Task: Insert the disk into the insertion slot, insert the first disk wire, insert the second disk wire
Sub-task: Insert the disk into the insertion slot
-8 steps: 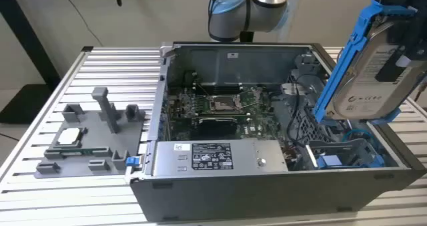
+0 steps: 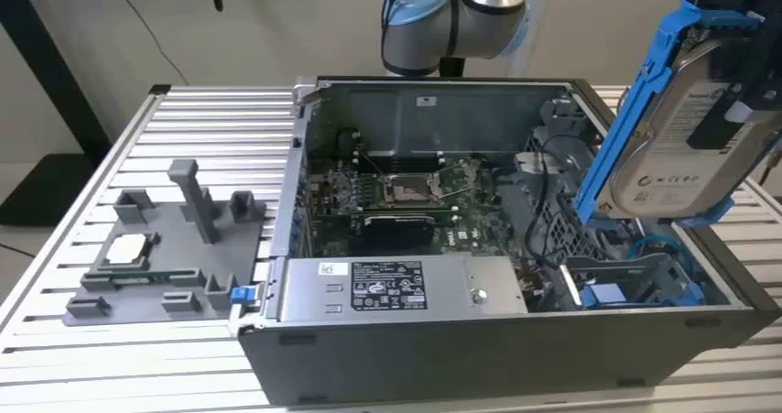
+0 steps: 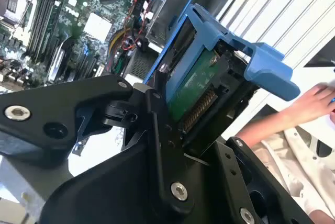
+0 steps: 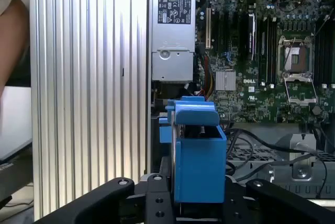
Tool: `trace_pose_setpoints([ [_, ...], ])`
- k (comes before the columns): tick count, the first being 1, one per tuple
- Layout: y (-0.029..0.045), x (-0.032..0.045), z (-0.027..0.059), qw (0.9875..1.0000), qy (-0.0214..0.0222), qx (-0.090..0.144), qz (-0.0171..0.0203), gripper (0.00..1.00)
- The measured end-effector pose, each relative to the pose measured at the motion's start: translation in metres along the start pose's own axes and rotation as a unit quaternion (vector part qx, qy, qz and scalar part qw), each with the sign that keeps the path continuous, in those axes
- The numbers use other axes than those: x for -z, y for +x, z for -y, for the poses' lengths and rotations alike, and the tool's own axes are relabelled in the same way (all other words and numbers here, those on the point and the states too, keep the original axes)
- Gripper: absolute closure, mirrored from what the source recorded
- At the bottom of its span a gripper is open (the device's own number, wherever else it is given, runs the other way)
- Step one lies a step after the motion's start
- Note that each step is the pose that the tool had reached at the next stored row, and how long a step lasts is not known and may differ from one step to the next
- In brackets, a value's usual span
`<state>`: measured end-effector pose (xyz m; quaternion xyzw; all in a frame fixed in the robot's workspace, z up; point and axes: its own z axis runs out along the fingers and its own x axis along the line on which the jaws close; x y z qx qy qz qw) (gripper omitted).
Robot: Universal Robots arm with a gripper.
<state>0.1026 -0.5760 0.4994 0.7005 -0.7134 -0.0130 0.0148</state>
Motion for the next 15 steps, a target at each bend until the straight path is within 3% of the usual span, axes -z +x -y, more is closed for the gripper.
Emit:
trace_pose_setpoints([
  [15, 0.0003, -0.0105, 0.0034, 1.0, 0.0, 0.0, 0.0001, 1.0],
])
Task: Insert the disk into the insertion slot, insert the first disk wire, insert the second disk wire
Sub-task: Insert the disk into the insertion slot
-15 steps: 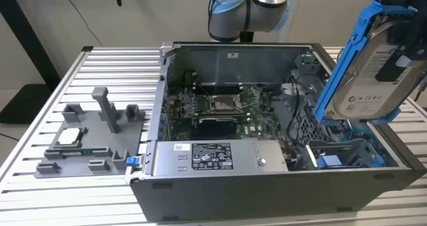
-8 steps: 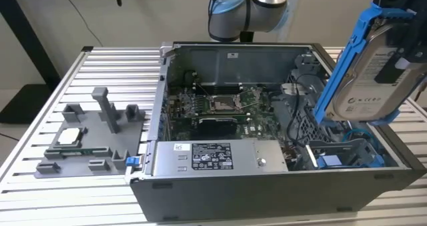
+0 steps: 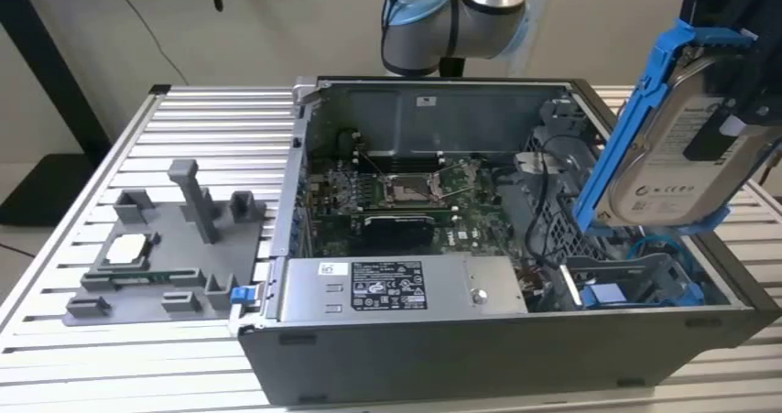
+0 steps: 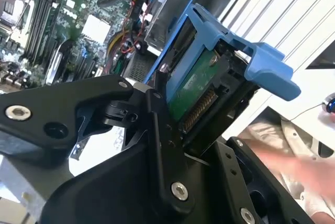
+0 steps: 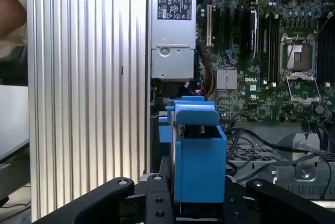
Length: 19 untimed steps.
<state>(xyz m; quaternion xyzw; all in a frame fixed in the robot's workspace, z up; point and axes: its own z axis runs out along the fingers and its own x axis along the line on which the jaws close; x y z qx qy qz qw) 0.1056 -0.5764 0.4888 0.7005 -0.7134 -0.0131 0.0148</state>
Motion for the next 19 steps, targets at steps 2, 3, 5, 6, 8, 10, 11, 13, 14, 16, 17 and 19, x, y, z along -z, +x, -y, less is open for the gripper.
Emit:
trace_pose_setpoints([
  [2, 0.0, -0.0015, 0.0003, 1.0, 0.0, 0.0, 0.0, 1.0],
  [3, 0.0, -0.0023, 0.0004, 1.0, 0.0, 0.0, 0.0, 1.0],
  [5, 0.0, -0.0037, 0.0007, 1.0, 0.0, 0.0, 0.0, 1.0],
  [6, 0.0, -0.0046, 0.0009, 1.0, 0.0, 0.0, 0.0, 1.0],
  [8, 0.0, -0.0061, 0.0012, 1.0, 0.0, 0.0, 0.0, 1.0],
  [10, 0.0, -0.0079, 0.0018, 1.0, 0.0, 0.0, 0.0, 1.0],
  [11, 0.0, -0.0088, 0.0021, 1.0, 0.0, 0.0, 0.0, 1.0],
  [13, -0.0001, -0.0108, 0.003, 1.0, 0.0, 0.0, 0.0, 1.0],
  [14, 0.0, -0.012, 0.0037, 1.0, 0.0, 0.0, 0.0, 1.0],
  [16, 0.0, -0.0143, 0.0052, 1.0, 0.0, 0.0, 0.0, 1.0],
  [17, 0.0, -0.0157, 0.0061, 1.0, 0.0, 0.0, 0.0, 1.0],
  [19, 0.0, -0.0185, 0.0081, 1.0, 0.0, 0.0, 0.0001, 1.0],
])
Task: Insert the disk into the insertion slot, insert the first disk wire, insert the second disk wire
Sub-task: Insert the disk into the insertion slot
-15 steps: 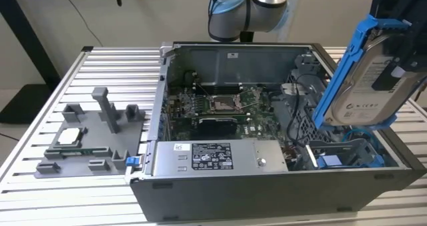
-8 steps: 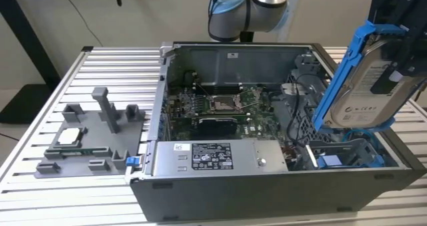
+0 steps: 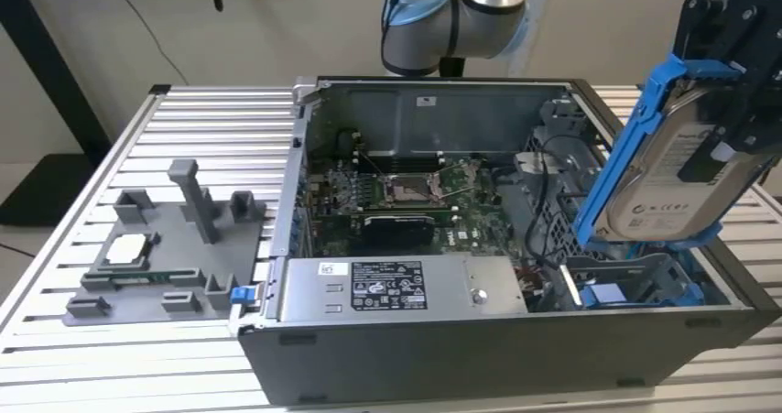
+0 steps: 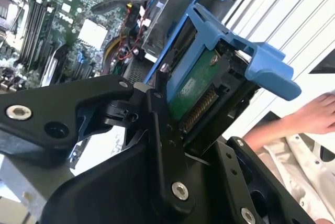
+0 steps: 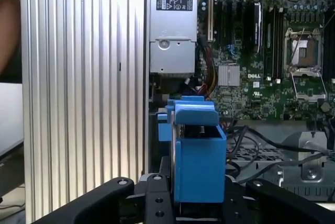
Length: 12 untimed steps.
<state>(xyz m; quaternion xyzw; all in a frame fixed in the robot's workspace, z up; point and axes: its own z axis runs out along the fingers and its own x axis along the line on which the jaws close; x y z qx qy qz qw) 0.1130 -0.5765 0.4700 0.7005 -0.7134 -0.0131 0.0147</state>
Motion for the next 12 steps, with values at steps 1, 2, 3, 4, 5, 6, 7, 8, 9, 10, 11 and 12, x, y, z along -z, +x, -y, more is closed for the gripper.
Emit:
trace_pose_setpoints([
  [1, 0.0, -0.0014, 0.0013, 1.0, 0.0, 0.0, 0.0, 1.0],
  [2, 0.0, -0.0028, 0.0026, 1.0, 0.0, 0.0, -0.0001, 1.0],
  [3, -0.0001, -0.0044, 0.004, 1.0, 0.0, 0.0, -0.0001, 1.0],
  [4, -0.0001, -0.0062, 0.0055, 1.0, 0.0, 0.0, -0.0001, 1.0],
  [5, -0.0002, -0.0078, 0.0069, 1.0, 0.0, 0.0, 0.0, 1.0],
  [6, -0.0002, -0.0097, 0.0084, 1.0, 0.0, 0.0, 0.0001, 1.0],
  [7, -0.0002, -0.0114, 0.01, 1.0, 0.0, 0.0, 0.0001, 1.0],
  [8, -0.0002, -0.0132, 0.0117, 1.0, 0.0, 0.0, 0.0002, 1.0],
  [9, -0.0003, -0.0149, 0.0133, 1.0, 0.0, 0.0, 0.0003, 1.0],
  [10, -0.0003, -0.0167, 0.015, 1.0, 0.0, 0.0, 0.0005, 1.0],
  [11, -0.0003, -0.0184, 0.0167, 1.0, 0.0, 0.0, 0.0006, 1.0],
  [12, -0.0004, -0.0201, 0.0181, 1.0, 0.0, 0.0, 0.0007, 1.0],
])
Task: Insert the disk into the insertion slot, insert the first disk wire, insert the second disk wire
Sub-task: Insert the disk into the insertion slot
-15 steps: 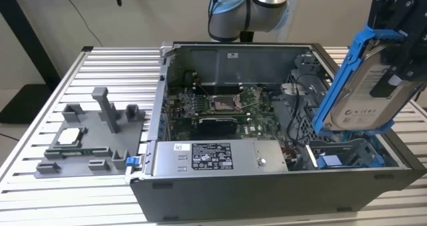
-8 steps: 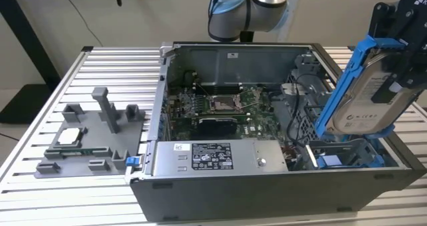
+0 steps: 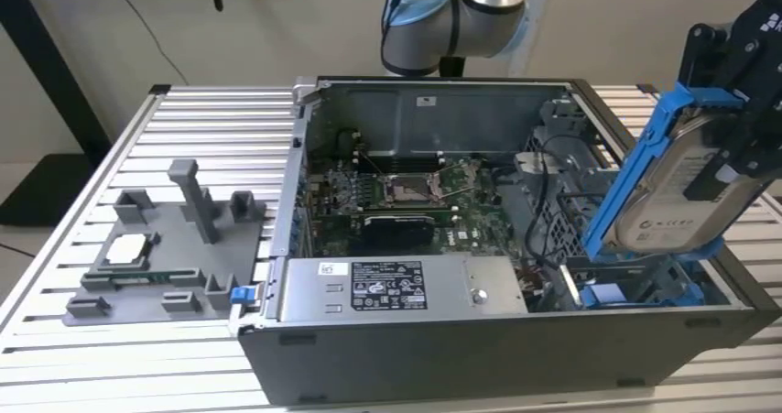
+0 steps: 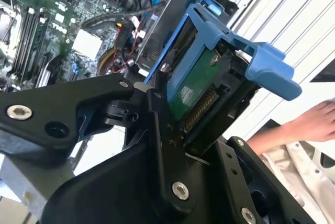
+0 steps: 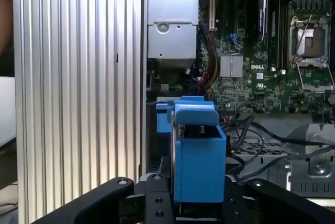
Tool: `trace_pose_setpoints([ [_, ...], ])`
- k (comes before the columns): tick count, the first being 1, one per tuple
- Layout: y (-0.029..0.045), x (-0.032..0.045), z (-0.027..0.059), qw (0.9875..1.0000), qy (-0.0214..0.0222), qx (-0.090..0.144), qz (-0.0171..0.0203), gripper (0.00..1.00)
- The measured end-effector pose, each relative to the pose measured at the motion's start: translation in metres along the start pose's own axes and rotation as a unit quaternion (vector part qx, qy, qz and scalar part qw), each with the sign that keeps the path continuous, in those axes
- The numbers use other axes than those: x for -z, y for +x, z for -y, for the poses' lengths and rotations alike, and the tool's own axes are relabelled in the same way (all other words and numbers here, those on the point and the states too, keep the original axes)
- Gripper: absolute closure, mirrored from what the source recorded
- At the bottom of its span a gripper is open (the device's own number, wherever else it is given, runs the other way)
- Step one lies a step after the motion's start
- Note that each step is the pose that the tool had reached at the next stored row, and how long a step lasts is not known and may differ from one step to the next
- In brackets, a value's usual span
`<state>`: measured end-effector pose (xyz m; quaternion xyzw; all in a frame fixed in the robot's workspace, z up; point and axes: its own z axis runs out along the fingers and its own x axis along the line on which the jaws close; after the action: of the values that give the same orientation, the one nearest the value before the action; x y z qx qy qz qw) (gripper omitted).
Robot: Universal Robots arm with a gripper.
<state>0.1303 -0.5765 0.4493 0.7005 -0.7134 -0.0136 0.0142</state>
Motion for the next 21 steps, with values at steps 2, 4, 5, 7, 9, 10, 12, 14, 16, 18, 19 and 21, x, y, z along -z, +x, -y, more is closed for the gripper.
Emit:
trace_pose_setpoints([
  [2, 0.0, -0.0036, 0.0027, 1.0, 0.0, 0.0, 0.0006, 1.0],
  [4, -0.0001, -0.0071, 0.0052, 1.0, 0.0, 0.0, 0.0016, 1.0],
  [5, -0.0001, -0.0089, 0.0061, 1.0, -0.0001, 0.0, 0.0021, 1.0],
  [7, -0.0001, -0.0126, 0.0074, 1.0, 0.0, 0.0, 0.003, 1.0],
  [9, -0.0001, -0.0157, 0.0076, 1.0, -0.0001, 0.0, 0.004, 1.0],
  [10, -0.0001, -0.0173, 0.0077, 1.0, -0.0001, 0.0, 0.0047, 1.0],
  [12, -0.0002, -0.0203, 0.0079, 1.0, -0.0001, 0.0, 0.0064, 1.0],
  [14, -0.0002, -0.0235, 0.008, 1.0, -0.0002, 0.0, 0.0082, 1.0],
  [16, -0.0002, -0.0267, 0.0082, 1.0, -0.0002, 0.0, 0.0099, 1.0],
  [18, -0.0002, -0.0292, 0.0083, 0.9999, -0.0002, 0.0, 0.0111, 1.0],
  [19, -0.0002, -0.0302, 0.0083, 0.9999, -0.0002, 0.0, 0.012, 1.0],
  [21, -0.0001, -0.0318, 0.0084, 0.9999, -0.0003, 0.0, 0.0141, 1.0],
])
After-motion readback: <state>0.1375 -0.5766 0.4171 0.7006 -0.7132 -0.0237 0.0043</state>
